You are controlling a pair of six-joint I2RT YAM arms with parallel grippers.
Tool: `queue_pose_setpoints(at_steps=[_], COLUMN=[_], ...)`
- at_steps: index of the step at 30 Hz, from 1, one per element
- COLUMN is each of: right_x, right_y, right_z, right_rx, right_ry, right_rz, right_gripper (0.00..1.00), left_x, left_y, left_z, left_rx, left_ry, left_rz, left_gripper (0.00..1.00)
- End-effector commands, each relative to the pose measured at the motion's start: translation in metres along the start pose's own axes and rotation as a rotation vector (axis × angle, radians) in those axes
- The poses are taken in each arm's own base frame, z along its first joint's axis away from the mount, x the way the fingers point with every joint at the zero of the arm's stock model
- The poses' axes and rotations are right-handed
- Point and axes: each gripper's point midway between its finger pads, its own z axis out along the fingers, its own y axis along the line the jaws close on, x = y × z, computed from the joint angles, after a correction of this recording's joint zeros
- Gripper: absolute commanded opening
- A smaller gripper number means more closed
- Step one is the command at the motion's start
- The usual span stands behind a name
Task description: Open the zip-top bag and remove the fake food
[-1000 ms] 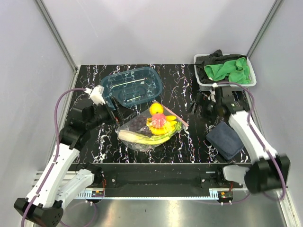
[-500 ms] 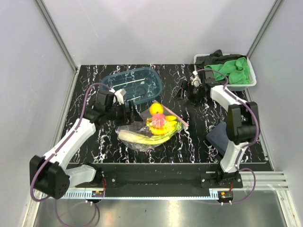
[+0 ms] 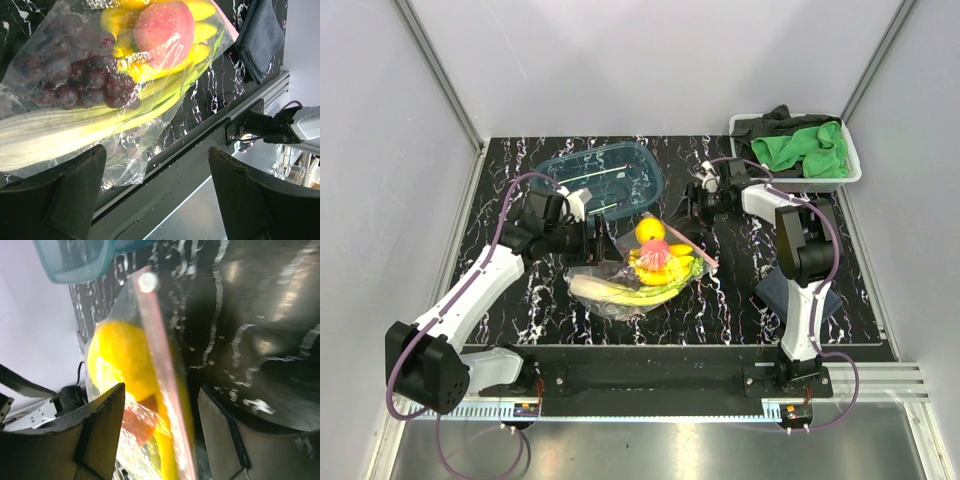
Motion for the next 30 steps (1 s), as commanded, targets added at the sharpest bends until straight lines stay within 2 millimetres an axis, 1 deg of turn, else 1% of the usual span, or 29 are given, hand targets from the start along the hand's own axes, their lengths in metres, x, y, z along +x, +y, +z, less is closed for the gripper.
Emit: queue_pose_setpoints(at_steps=[1,6,7,8,9,11,12,15,16,17,18,19,21,22,24,25,26,27,29,30], right_x=[0.008,0.008,0.007,0.009,0.006,0.007,0.004,0.001,-0.002,-0.002,-0.002,-0.003,-0.001,-0.002,0.002,0.004,0.008,0.010,0.017,0.020], right_y=[0.017,0.018,0.016,0.019,0.022,0.027,0.031,0.042,0.051,0.056,0.062,0.072,0.083,0.099,0.114,0.131,0.137,0.150,0.162,0.173], right_z=[0.015,0.019,0.020,0.021,0.021,0.019,0.018,0.010,0.004,0.001,-0.001,-0.008,-0.014,-0.022,-0.029,-0.036,-0.039,-0.048,-0.054,-0.061], right_rx=[-0.112,-0.147,-0.149,-0.165,-0.183,-0.200,-0.215,-0.213,-0.221,-0.223,-0.231,-0.229,-0.221,-0.233,-0.234,-0.247,-0.244,-0.254,-0.264,-0.275], right_ry=[0.017,0.013,0.014,0.026,0.017,0.016,0.002,-0.017,-0.031,-0.034,-0.034,-0.040,-0.036,-0.049,-0.043,-0.054,-0.048,-0.061,-0.058,-0.067], right_rz=[-0.004,-0.004,0.012,0.018,0.011,0.051,0.034,0.036,0.028,0.029,0.015,0.000,-0.014,-0.061,-0.081,-0.125,-0.129,-0.157,-0.180,-0.203], right_gripper=[0.67,0.59,0.55,0.47,0.42,0.33,0.21,0.06,0.01,0.00,0.00,0.00,0.00,0.00,0.00,0.00,0.00,0.00,0.00,0.00], left_x=[-0.006,0.000,0.002,0.003,0.003,0.006,0.007,0.008,0.008,0.006,0.004,0.003,-0.004,-0.008,-0.016,-0.019,-0.023,-0.029,-0.036,-0.040], left_y=[-0.021,-0.024,-0.025,-0.027,-0.030,-0.034,-0.037,-0.043,-0.046,-0.048,-0.051,-0.054,-0.063,-0.068,-0.078,-0.082,-0.085,-0.091,-0.096,-0.101], left_z=[-0.014,-0.018,-0.018,-0.021,-0.022,-0.026,-0.027,-0.034,-0.036,-0.038,-0.042,-0.044,-0.052,-0.056,-0.065,-0.068,-0.072,-0.078,-0.081,-0.085], left_rx=[0.075,0.093,0.096,0.103,0.111,0.122,0.126,0.139,0.144,0.147,0.154,0.159,0.173,0.187,0.207,0.214,0.220,0.226,0.230,0.239], left_ry=[-0.038,-0.035,-0.032,-0.038,-0.039,-0.046,-0.048,-0.071,-0.080,-0.089,-0.106,-0.115,-0.151,-0.169,-0.207,-0.220,-0.234,-0.261,-0.283,-0.302], left_rz=[0.063,0.059,0.052,0.053,0.057,0.058,0.061,0.058,0.057,0.055,0.060,0.053,0.054,0.048,0.054,0.047,0.054,0.064,0.071,0.085], left_gripper=[0.85,0.84,0.84,0.83,0.83,0.82,0.82,0.82,0.82,0.82,0.82,0.82,0.82,0.82,0.82,0.82,0.82,0.83,0.83,0.83])
